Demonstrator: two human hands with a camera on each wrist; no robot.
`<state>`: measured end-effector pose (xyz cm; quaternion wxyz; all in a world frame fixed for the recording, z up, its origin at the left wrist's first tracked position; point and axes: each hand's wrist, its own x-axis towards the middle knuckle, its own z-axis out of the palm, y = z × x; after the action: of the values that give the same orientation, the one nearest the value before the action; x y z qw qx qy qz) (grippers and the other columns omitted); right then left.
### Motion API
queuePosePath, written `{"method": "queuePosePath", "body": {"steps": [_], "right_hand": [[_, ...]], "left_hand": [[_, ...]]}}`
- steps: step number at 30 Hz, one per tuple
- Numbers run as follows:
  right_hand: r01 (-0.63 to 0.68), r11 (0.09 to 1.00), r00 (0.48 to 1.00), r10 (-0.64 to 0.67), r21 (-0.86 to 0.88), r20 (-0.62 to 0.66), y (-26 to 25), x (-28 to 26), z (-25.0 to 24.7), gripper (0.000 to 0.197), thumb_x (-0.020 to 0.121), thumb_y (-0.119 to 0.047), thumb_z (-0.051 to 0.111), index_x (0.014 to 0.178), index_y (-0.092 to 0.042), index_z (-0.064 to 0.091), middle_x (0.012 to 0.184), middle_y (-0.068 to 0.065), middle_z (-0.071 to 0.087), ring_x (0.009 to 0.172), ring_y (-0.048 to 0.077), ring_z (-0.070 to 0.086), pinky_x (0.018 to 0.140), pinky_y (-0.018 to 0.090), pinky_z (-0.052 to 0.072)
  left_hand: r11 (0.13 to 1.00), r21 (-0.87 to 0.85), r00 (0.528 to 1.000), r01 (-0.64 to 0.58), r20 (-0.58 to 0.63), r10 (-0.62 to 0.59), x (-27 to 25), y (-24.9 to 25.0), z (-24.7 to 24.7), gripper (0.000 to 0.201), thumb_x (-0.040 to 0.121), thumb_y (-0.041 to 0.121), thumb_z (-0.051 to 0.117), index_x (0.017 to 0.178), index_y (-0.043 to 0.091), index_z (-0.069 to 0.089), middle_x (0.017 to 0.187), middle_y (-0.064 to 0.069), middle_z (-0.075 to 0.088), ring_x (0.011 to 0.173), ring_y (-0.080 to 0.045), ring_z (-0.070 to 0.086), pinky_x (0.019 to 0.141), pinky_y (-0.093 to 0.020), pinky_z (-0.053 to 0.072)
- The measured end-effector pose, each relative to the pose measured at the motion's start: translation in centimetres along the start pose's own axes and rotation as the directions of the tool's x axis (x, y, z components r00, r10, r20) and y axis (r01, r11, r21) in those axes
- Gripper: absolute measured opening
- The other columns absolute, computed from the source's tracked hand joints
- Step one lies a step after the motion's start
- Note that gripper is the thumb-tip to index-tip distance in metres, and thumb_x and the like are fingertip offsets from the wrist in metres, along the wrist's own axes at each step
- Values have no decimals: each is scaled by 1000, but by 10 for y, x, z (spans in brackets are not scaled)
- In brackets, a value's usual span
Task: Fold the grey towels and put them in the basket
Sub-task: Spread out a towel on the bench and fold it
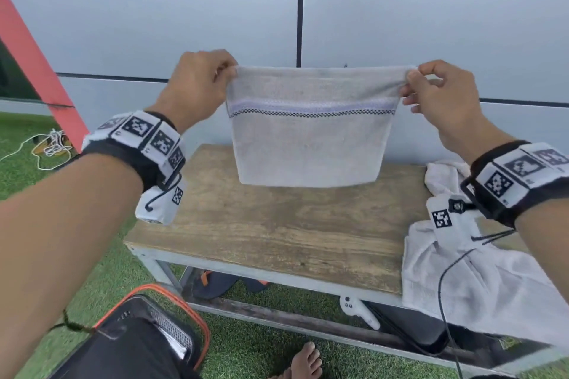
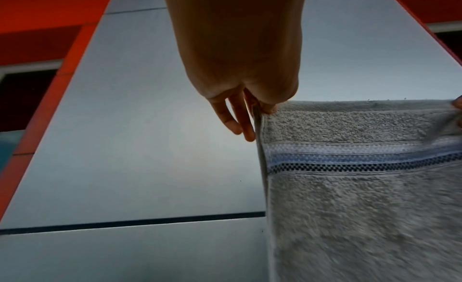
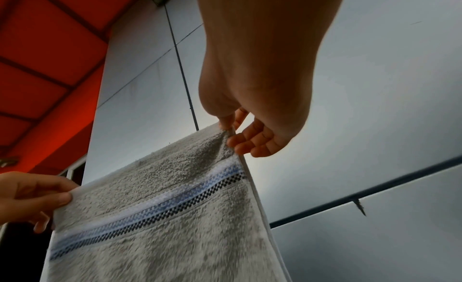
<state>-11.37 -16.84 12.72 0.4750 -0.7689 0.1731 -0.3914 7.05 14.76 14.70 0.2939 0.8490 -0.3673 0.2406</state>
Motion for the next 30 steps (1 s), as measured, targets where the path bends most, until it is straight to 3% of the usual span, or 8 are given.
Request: {"method": "queuePosePath", "body": {"steps": [4,8,11,14,19,23,26,30], "right_hand": [[66,998,998,-67,14,20,9,-14,5,18,100,-27,59,82,-28,59,84,3,71,68,10,67,72,32,54],[-3,972,987,41,-236,157,74,-70,7,11,97,-27,66,90,-19,67,90,1,68,84,15,63,82,31,46],[-14,939,903,160,-344,400,125,-131,3,11,97,-23,64,87,-21,67,91,-1,71,88,19,66,81,33,49],[-44,931,828,237,-362,509,151,-171,-1,22,101,-22,57,81,-15,63,73,2,64,68,25,58,63,26,44],[-110,937,811,277,-331,515,161,-185,-5,22,103,-22,53,81,-21,57,63,-2,56,56,11,49,57,27,41],[-137,932,821,297,-335,488,161,-174,-1,20,103,-24,52,85,-18,57,64,-8,59,56,6,54,58,28,44],[-155,905,841,331,-396,428,166,-158,10,22,103,-29,52,87,-16,58,75,3,68,68,26,64,67,44,54],[-119,837,886,333,-535,323,173,-132,31,28,103,-28,51,85,-7,56,76,9,62,67,24,52,61,34,37]], "left_hand": [[998,-52,999,-26,-37,25,-23,-10,0,13,99,17,58,100,9,69,84,-5,69,74,-24,61,75,-31,49],[998,-25,959,63,279,-53,-97,-36,29,10,97,15,64,90,16,71,84,-2,71,80,-25,66,75,-32,49],[988,99,777,119,610,-155,-157,-40,52,8,99,33,59,95,35,66,99,18,67,94,-14,67,80,-31,51],[967,107,609,231,759,-229,-197,-39,72,9,99,30,62,105,29,69,106,18,67,99,-10,64,78,-20,45],[936,68,486,346,840,-241,-211,-50,79,9,96,32,64,98,31,73,92,16,74,85,-9,70,74,-21,54],[921,-11,557,390,799,-226,-202,-51,82,16,99,28,60,93,28,75,90,13,75,81,-6,69,79,-27,54],[912,-48,679,407,684,-267,-190,-57,96,16,99,27,60,89,27,74,86,12,73,78,-2,65,72,-25,48],[904,-48,772,425,541,-334,-171,-63,123,14,99,27,61,98,20,72,91,6,71,86,-10,64,70,-23,46]]}}
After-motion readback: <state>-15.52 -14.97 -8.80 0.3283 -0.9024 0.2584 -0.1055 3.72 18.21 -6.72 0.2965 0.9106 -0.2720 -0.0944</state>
